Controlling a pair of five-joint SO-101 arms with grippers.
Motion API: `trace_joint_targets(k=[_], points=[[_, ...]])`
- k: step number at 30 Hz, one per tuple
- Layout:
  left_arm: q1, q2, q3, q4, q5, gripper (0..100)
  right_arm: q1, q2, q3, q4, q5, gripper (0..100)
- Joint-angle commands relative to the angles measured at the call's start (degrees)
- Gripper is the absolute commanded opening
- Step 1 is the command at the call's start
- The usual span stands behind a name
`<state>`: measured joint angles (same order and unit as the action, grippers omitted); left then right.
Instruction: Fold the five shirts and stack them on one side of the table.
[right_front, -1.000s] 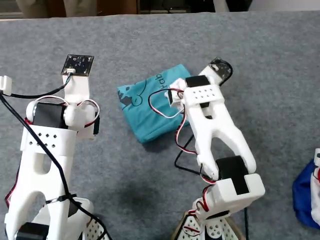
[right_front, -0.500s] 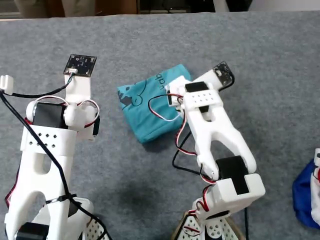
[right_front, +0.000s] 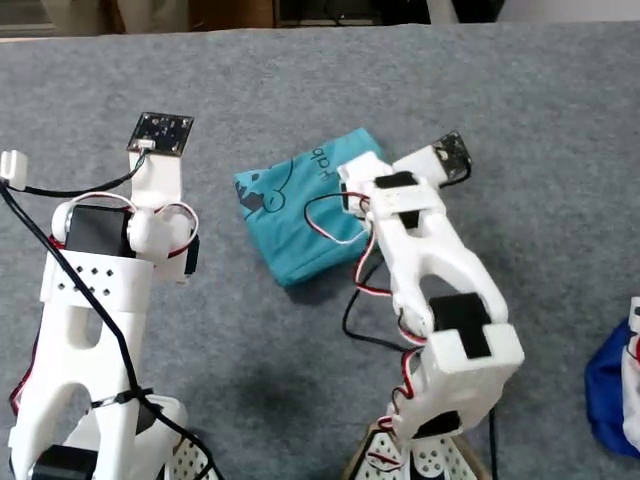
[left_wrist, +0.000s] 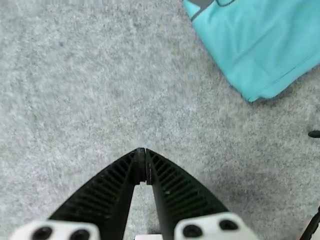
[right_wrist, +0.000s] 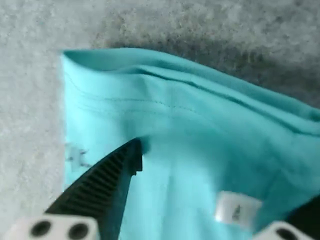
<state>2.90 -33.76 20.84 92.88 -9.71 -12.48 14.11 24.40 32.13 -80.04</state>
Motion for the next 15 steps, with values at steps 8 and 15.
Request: trace_joint_targets(k=[8,15], points=[[0.09,-1.01,-3.87,0.62,0.00,2,0.57,3.21,-3.38,-1.23,-0.62,31.7],[0.09,-1.01,-3.34,0.62,0.00,2,0.66,2.77,-3.74,1.49,-0.18,21.4]])
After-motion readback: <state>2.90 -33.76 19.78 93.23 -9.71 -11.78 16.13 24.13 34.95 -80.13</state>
